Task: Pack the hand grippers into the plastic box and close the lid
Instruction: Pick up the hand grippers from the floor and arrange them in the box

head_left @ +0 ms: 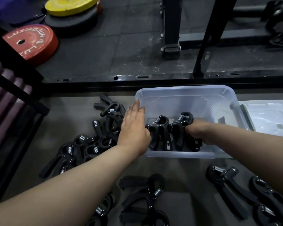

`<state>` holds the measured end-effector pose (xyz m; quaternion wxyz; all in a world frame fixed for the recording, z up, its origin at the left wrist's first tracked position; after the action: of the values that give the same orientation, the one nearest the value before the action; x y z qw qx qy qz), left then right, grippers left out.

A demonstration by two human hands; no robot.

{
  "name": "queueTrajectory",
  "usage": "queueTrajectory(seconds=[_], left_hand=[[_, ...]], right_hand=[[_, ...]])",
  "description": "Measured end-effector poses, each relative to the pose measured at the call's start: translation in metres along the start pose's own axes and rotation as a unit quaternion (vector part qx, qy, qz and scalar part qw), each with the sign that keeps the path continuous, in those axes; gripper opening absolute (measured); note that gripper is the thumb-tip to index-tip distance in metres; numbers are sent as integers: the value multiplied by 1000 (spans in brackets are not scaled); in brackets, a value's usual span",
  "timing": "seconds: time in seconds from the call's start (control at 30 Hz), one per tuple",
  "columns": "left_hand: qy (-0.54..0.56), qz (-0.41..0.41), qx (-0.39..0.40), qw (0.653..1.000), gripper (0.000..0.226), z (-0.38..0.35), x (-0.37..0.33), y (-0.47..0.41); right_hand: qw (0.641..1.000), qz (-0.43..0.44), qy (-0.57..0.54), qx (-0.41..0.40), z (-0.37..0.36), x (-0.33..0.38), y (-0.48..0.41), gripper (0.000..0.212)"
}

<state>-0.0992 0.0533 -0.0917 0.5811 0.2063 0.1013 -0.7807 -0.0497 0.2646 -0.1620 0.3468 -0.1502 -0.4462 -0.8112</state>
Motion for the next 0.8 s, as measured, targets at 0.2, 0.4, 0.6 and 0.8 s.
queueTrajectory(seconds=[0.2, 0.4, 0.6, 0.8], left_hand=[[5, 6, 4, 1000, 74, 0, 0, 1], [10, 7, 2, 1000, 75, 1, 0, 2], [20, 7, 0, 1000, 75, 0, -1, 2], [106, 20, -16, 994, 73, 1, 8, 0]], right_hand=[[980, 13, 199, 5, -18, -40, -68, 52], [970, 26, 240, 10, -13, -15, -30, 33], [969, 24, 246, 21, -19, -21, -38, 45], [971, 135, 169, -99, -12, 43, -2, 52]])
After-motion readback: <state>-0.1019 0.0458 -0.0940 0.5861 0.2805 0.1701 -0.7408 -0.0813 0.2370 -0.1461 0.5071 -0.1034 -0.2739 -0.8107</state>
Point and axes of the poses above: each hand's wrist, its own y-axis away from the middle knuckle, its own z-axis out of the back of the hand, x = y × z, the point moved 6 cm from there along -y, towards the middle knuckle, and after that the axes turned 4 degrees about z, right-handed, at the moved point
